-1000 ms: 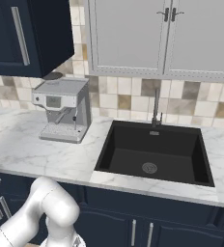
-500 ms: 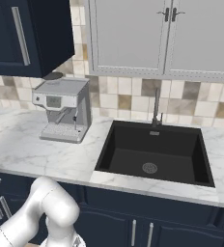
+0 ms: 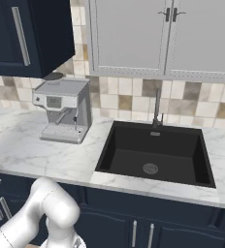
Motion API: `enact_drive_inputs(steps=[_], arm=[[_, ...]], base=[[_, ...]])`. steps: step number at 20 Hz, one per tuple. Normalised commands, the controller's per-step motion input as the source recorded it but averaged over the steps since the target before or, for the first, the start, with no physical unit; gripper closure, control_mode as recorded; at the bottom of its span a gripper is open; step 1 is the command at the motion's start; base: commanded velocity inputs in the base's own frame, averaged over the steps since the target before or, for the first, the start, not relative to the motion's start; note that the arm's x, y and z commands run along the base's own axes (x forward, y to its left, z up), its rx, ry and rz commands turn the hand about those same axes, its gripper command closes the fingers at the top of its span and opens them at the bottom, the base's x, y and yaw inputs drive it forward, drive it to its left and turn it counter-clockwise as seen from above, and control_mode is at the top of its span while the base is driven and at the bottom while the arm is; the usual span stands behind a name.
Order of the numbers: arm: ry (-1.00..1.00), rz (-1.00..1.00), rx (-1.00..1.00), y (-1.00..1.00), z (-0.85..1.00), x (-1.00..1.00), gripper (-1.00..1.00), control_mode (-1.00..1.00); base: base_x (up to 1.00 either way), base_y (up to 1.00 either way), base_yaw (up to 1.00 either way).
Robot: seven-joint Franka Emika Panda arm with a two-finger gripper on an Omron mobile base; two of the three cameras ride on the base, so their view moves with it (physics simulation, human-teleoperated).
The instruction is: Take the tongs from the drawer on the left and place them on the dining counter next to the tray containing the hot dog.
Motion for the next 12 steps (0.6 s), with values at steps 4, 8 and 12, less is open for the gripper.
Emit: enact_drive_inputs(steps=[4,8,12], arm=[[0.00,0.00,0.00,0.00,0.00,0.00,1.00,-1.00],[0.00,0.00,0.00,0.00,0.00,0.00,1.00,-1.00],[0.00,0.00,0.00,0.00,0.00,0.00,1.00,-1.00]], base=[[0.00,0.00,0.00],[0.00,0.00,0.00],[0.00,0.00,0.00]])
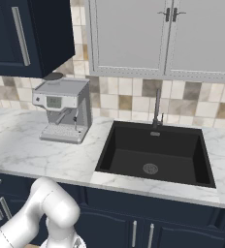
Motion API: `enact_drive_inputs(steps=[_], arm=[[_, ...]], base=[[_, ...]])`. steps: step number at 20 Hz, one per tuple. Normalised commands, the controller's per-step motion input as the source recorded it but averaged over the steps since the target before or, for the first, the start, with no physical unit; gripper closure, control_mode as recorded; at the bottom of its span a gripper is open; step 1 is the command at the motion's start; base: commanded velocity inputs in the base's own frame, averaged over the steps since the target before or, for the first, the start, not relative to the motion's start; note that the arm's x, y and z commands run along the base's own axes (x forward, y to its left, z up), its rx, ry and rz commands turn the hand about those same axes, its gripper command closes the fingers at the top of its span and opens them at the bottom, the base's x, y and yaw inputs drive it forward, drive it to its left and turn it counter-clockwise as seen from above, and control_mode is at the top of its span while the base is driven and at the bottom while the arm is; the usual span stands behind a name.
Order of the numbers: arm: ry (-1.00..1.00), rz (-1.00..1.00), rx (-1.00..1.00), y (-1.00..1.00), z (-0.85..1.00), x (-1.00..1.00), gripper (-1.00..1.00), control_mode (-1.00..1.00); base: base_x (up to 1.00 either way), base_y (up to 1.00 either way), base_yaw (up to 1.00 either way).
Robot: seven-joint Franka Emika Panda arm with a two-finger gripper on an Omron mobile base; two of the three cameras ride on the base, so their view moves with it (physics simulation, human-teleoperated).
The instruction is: Take the tongs from the drawer on the left and place them on the dining counter next to the tray containing the hot dog.
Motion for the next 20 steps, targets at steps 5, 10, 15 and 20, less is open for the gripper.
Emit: enact_drive_inputs(steps=[5,10,15,20], arm=[[0.00,0.00,0.00,0.00,0.00,-0.15,1.00,-1.00],[0.00,0.00,0.00,0.00,0.00,-0.56,1.00,-1.00],[0.00,-0.01,0.00,0.00,0.00,-0.61,1.00,-1.00],[0.00,-0.01,0.00,0.00,0.00,-0.49,1.00,-1.00]], base=[[0.00,0.00,0.00],[0.00,0.00,0.00],[0.00,0.00,0.00],[0.00,0.00,0.00]])
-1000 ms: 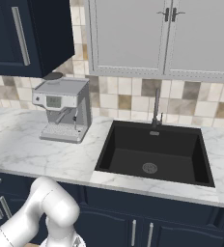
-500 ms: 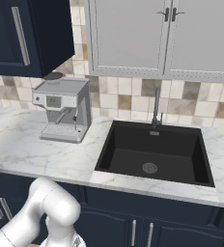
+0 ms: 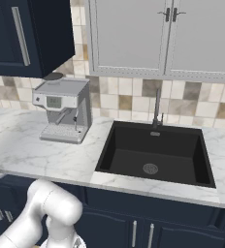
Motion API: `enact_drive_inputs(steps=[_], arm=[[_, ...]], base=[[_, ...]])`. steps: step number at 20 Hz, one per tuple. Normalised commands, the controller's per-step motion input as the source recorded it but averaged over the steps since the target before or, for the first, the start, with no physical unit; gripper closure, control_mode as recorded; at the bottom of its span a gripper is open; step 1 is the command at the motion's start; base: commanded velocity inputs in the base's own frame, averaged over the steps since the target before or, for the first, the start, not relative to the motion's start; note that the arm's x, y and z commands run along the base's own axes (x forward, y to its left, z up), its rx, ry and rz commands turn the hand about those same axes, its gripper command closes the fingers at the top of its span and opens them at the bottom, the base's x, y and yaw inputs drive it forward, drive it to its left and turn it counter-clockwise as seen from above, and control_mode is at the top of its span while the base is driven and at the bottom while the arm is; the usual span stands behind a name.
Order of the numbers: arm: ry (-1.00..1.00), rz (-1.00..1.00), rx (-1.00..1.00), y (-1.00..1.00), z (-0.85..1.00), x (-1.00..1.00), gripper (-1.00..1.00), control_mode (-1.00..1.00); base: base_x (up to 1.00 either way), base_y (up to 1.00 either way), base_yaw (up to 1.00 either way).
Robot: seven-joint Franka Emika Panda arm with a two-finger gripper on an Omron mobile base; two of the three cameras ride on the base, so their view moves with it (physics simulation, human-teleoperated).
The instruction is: Take the tongs from the drawer on the left and place them on the dining counter next to the tray containing the hot dog.
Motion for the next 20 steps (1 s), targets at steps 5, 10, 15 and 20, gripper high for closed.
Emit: enact_drive_inputs(steps=[5,10,15,20], arm=[[0.00,-0.02,0.00,0.00,0.00,-0.50,1.00,-1.00],[0.00,-0.01,0.00,0.00,0.00,-0.36,1.00,-1.00],[0.00,0.00,0.00,0.00,0.00,-0.19,1.00,-1.00],[0.00,0.00,0.00,0.00,0.00,-0.16,1.00,-1.00]], base=[[0.00,0.00,0.00],[0.00,0.00,0.00],[0.00,0.00,0.00],[0.00,0.00,0.00]])
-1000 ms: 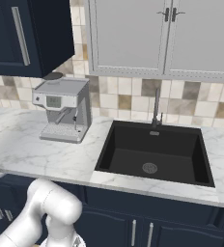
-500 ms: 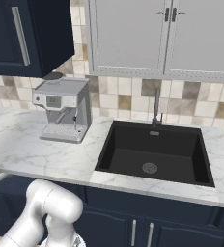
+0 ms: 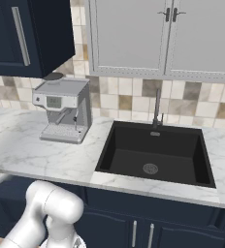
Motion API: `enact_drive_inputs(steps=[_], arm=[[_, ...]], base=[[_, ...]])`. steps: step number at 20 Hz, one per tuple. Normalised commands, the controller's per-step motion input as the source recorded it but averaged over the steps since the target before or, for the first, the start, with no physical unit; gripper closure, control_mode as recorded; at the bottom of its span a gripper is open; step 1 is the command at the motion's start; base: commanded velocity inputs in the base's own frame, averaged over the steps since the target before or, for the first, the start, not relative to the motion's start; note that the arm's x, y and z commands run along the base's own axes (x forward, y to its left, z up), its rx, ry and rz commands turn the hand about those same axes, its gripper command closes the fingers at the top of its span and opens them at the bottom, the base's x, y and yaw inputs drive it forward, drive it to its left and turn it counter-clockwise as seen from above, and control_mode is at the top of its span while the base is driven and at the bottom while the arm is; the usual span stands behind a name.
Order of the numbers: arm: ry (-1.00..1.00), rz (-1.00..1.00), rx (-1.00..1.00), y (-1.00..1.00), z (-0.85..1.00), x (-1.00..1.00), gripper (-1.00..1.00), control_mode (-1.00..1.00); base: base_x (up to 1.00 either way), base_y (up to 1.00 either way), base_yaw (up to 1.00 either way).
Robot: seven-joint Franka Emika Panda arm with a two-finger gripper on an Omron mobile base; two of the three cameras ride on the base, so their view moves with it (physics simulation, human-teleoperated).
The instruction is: Take the tongs from the drawer on the left and place them on the dining counter next to the tray containing the hot dog.
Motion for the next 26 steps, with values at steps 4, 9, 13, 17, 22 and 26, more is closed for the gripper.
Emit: enact_drive_inputs(steps=[4,9,13,17,22,26], arm=[[0.00,0.00,0.00,0.00,0.00,0.00,1.00,-1.00],[0.00,0.00,0.00,0.00,0.00,0.00,-1.00,-1.00],[-0.01,0.00,0.00,0.00,0.00,0.00,-1.00,-1.00],[-0.01,0.00,0.00,0.00,0.01,-0.05,-1.00,-1.00],[-0.03,0.00,0.00,0.00,0.30,-0.03,-1.00,-1.00],[0.00,0.00,0.00,0.00,0.50,-0.12,-1.00,-1.00]], base=[[0.00,0.00,0.00],[0.00,0.00,0.00],[0.00,0.00,0.00],[0.00,0.00,0.00],[0.00,0.00,0.00],[0.00,0.00,0.00]])
